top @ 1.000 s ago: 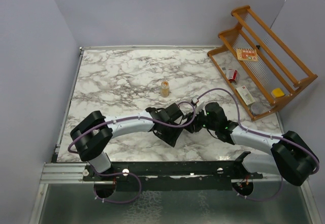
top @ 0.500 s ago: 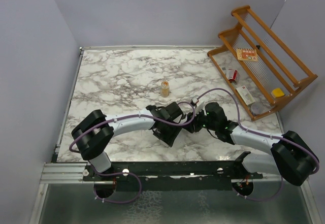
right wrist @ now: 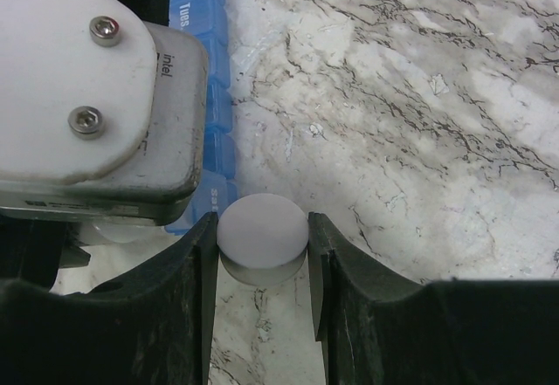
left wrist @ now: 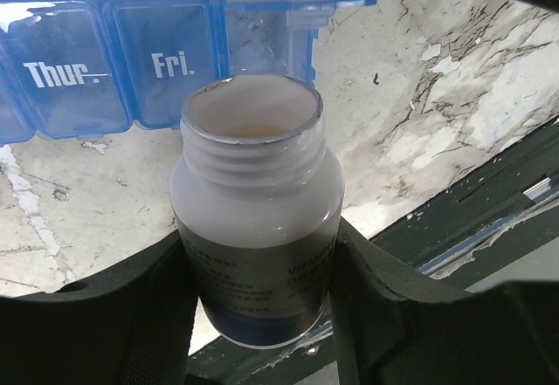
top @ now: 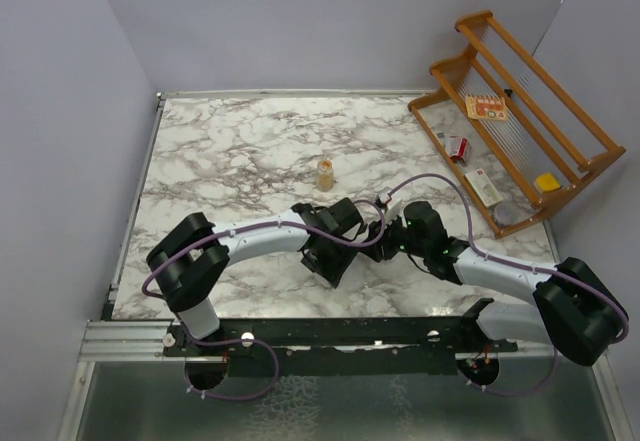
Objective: Sort the pills into containers
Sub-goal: Pour the pill into the pill container.
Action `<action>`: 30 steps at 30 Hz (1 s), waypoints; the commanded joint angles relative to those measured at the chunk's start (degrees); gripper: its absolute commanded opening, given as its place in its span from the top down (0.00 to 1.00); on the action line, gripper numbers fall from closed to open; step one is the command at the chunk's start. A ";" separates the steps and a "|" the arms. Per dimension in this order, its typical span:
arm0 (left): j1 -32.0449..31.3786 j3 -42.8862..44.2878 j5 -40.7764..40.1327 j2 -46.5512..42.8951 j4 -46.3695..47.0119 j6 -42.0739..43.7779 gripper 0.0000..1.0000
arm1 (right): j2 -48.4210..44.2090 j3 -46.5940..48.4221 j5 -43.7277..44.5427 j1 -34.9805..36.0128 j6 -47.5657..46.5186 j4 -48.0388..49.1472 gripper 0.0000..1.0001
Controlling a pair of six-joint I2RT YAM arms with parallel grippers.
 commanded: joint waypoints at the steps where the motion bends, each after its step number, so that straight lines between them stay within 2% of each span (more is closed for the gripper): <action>1: 0.35 2.69 -1.60 0.57 -1.32 1.30 1.00 | 0.21 1.27 -0.86 0.46 -0.81 0.77 0.99; 14: -0.03 5.50 -3.21 0.95 -1.61 1.14 1.00 | 0.07 1.21 -0.69 0.45 -0.78 0.76 0.99; 30: -1.96 2.33 0.82 1.09 -0.69 -1.71 1.00 | 0.29 1.33 -0.77 0.43 -0.77 0.67 0.99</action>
